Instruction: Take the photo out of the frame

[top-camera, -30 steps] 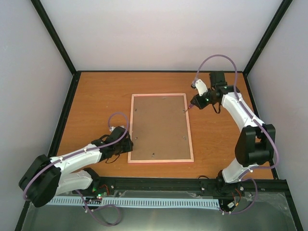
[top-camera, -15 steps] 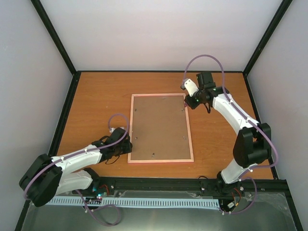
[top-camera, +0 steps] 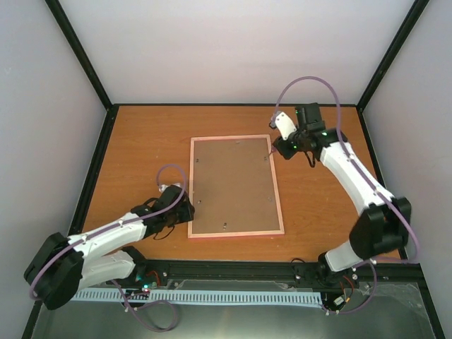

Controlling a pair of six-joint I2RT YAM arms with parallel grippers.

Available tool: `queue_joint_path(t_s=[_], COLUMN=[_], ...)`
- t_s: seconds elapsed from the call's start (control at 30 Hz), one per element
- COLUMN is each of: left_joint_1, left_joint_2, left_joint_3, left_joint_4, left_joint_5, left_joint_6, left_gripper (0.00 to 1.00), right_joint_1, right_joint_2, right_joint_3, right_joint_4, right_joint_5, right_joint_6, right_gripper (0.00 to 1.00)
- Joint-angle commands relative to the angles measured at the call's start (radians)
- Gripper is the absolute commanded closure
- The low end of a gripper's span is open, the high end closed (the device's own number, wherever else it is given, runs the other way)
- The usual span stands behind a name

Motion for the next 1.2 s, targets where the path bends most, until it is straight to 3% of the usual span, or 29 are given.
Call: queue_joint_path(t_s=[0.0, 0.07, 0.2, 0.4, 0.57, 0.87, 1.17], left_joint_1=[-0.003, -0.003, -0.009, -0.120, -0.169, -0.345, -0.364], left_joint_2=[-0.085, -0.117, -0.144, -0.208, -0.148, 0.125, 0.177], left_joint_3=[0.124, 0.168, 0.239, 0.282, 0.320, 0.474, 0.496], left_joint_4=[-0.066, -0.051, 0.031, 0.155, 0.191, 0.170, 0.171], left_joint_5=[-0.057, -0.041, 0.122, 0.320, 0.450, 0.496, 0.464], left_joint_6=[0.065, 0.145, 0.344, 0.539, 0.594, 0.694, 0.715], left_gripper=[0.54, 0.55, 0.58, 0.56, 0.55, 0.55, 0.82], right_joint_1=[0.007, 0.006, 0.007, 0.006, 0.007, 0.010, 0.009], right_joint_2=[-0.211, -0.260, -0.335, -0.379, -0.348, -0.306, -0.307], right_joint_3=[0.034, 0.024, -0.074, -0.223, -0.251, -0.279, -0.296], right_joint_4=[-0.047, -0.088, -0.155, -0.243, -0.347, -0.388, -0.389], right_joint_5=[-0.037, -0.143, -0.442, -0.716, -0.827, -0.975, -0.975], right_joint_6=[0.041, 0.057, 0.040, -0.098, -0.233, -0.291, -0.300], right_gripper=[0.97, 0.97, 0.97, 0.97, 0.97, 0.96, 0.96])
